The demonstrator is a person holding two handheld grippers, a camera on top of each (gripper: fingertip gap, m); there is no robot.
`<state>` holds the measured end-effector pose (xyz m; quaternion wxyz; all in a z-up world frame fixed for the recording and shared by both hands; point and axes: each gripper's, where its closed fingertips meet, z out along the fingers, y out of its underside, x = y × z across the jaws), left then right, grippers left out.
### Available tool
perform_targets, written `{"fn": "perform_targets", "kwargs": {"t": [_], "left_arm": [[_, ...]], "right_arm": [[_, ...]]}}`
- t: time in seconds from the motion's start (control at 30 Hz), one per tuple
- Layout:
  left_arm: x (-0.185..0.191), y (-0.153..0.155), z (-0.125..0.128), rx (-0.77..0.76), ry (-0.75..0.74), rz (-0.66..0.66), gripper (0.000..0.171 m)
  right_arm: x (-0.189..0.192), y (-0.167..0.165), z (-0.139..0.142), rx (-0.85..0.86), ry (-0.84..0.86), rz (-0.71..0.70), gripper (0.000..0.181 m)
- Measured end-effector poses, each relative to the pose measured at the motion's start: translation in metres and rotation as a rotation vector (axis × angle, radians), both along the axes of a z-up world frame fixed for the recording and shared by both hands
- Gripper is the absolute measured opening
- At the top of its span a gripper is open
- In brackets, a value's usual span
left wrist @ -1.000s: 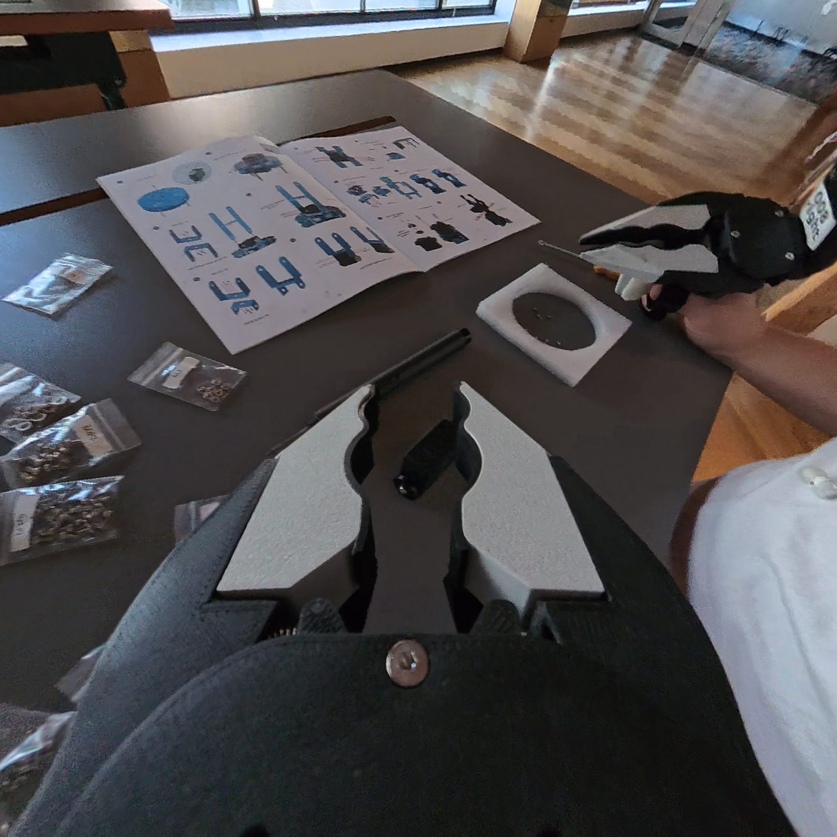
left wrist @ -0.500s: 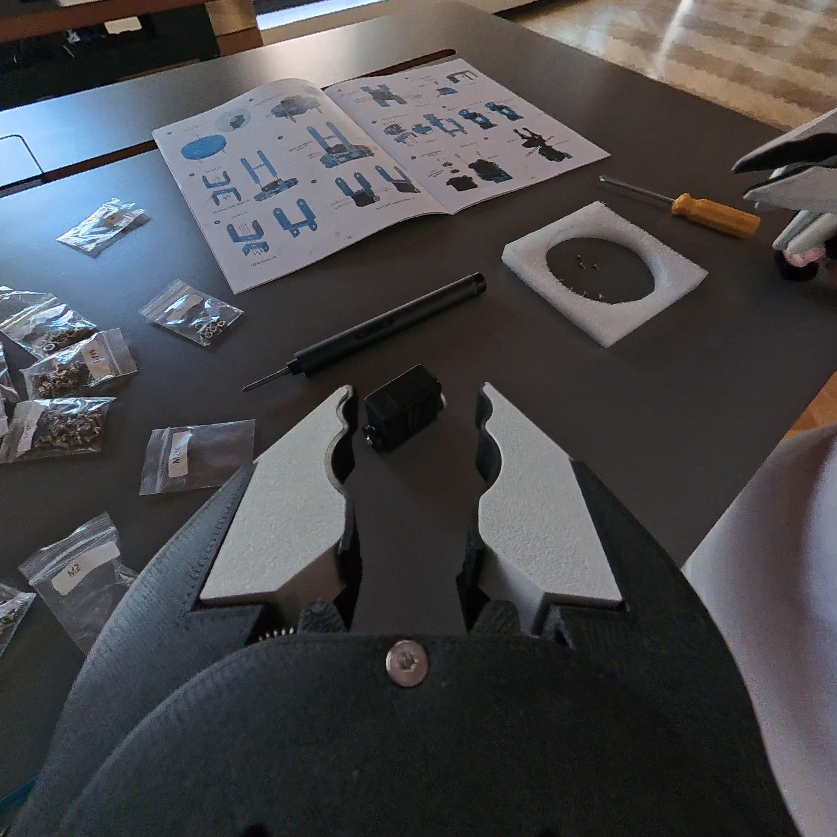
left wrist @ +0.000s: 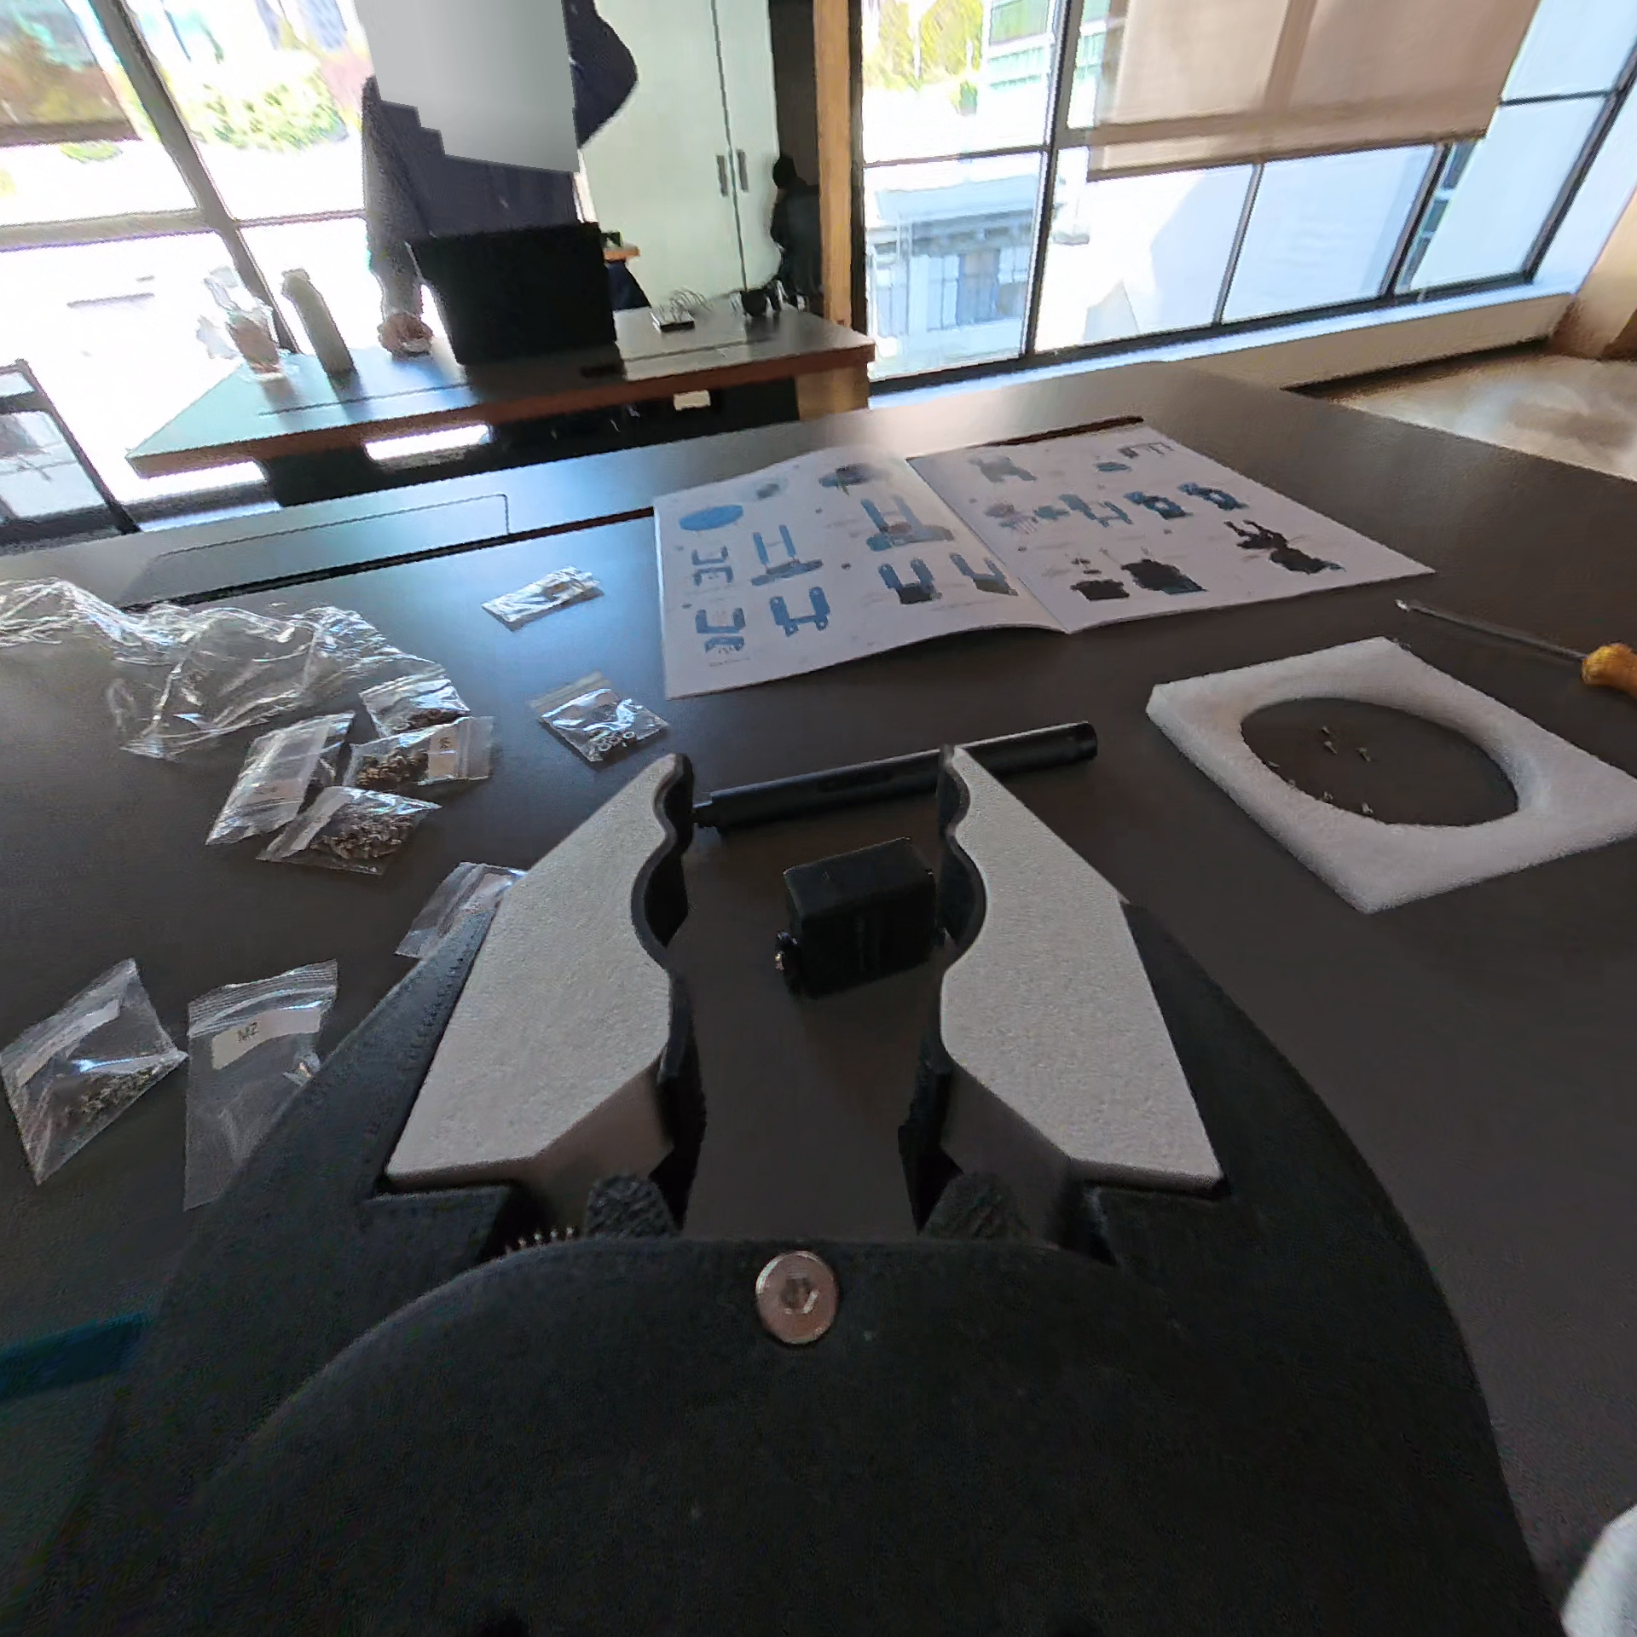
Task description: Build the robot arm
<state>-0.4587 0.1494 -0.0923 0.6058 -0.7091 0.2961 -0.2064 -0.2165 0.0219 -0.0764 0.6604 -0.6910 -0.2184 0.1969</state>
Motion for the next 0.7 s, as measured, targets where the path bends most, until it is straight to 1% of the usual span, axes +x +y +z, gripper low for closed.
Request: {"fn": "perform_targets", "kwargs": {"t": [0.13, 0.23, 0.3, 0.37, 0.53, 0.57, 0.6, 0.63, 0.7], "left_arm": [[-0.004, 0.005, -0.004, 0.04, -0.009, 0.043, 0.06], [-0.005, 0.005, -0.003, 0.061, -0.026, 0.052, 0.06], [-0.007, 0.006, 0.0, 0.075, -0.049, 0.059, 0.06], [-0.009, 0.007, 0.002, 0.069, -0.08, 0.059, 0.062], [-0.021, 0.011, 0.016, 0.098, -0.211, 0.092, 0.067], [-0.024, 0.01, 0.018, 0.112, -0.228, 0.097, 0.066], [-0.025, 0.009, 0.02, 0.129, -0.233, 0.106, 0.062], [-0.026, 0.009, 0.02, 0.138, -0.229, 0.112, 0.059], [-0.022, 0.009, 0.018, 0.129, -0.202, 0.101, 0.059]], "right_arm": [[0.066, 0.017, 0.016, -0.048, -0.029, -0.1, 0.019], [0.115, 0.04, 0.021, -0.086, 0.031, -0.153, 0.019], [0.134, 0.058, 0.025, -0.09, 0.107, -0.14, 0.023], [0.151, 0.081, 0.028, -0.035, 0.153, -0.161, 0.029], [0.194, 0.143, 0.025, 0.082, 0.173, -0.265, 0.029], [0.204, 0.155, 0.023, 0.086, 0.167, -0.299, 0.029], [0.213, 0.165, 0.018, 0.075, 0.168, -0.323, 0.03], [0.218, 0.174, 0.014, 0.052, 0.183, -0.327, 0.028], [0.218, 0.182, 0.004, -0.018, 0.215, -0.278, 0.015]]}}
